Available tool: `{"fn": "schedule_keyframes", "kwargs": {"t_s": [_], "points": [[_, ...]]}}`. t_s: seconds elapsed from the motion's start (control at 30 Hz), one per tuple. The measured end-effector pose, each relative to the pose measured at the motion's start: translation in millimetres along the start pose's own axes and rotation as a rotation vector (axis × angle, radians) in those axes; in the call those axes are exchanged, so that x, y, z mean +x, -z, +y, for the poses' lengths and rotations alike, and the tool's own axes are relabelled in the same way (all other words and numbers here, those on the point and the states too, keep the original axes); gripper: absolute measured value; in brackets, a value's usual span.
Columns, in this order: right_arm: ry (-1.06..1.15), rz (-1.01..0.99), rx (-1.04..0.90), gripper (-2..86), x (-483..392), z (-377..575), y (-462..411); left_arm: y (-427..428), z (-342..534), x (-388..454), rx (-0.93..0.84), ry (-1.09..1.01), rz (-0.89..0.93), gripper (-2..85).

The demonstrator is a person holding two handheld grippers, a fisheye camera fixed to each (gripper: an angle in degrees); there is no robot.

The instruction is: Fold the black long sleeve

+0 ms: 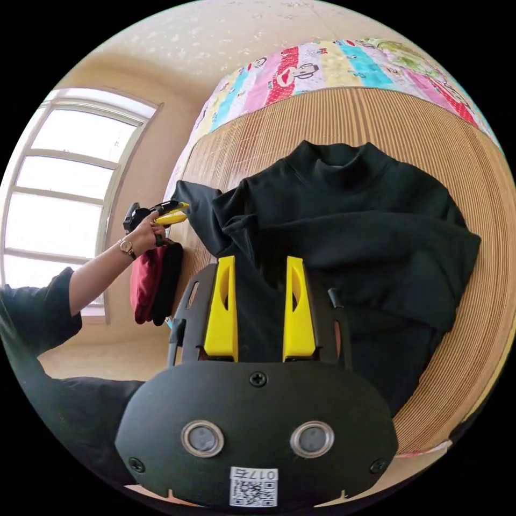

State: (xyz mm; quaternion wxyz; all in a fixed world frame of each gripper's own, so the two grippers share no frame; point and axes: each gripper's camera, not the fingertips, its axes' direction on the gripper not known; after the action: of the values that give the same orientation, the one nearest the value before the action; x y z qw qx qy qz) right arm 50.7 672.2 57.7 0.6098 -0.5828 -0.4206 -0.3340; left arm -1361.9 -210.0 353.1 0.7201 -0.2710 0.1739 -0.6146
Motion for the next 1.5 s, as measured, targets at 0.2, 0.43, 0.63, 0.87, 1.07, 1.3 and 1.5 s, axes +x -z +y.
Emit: {"fn": "schedule_keyframes", "kwargs": {"t_s": [0.2,0.43,0.63,0.87,1.07,1.3,1.5], "points": [[0.043,0.073,0.031,4.4,-31,-45,-14,15,15,-16,0.052,-0.014,0.140,13.8],[-0.003,0.212,0.466,5.2,-88,-8,49,24,12,-46,0.142,0.012,0.181,14.1],[0.131,0.094,-0.257,7.0,-79,9,-130,-31,5,-58,0.058,0.023,0.145,4.8],[0.164,0.017,-0.122,3.1,-96,85,-49,17,37,-69,0.202,-0.025,0.287,3.6],[0.019,0.075,0.012,0.9,-66,145,35,59,167,55,0.299,-0.641,0.402,3.7],[-0.165,0.101,0.014,0.9,8,190,95,-134,406,210,-0.138,-1.328,0.025,5.7],[-0.226,0.205,-0.023,3.7,66,236,145,-162,429,100,-0.154,-0.972,-0.015,9.7]]}}
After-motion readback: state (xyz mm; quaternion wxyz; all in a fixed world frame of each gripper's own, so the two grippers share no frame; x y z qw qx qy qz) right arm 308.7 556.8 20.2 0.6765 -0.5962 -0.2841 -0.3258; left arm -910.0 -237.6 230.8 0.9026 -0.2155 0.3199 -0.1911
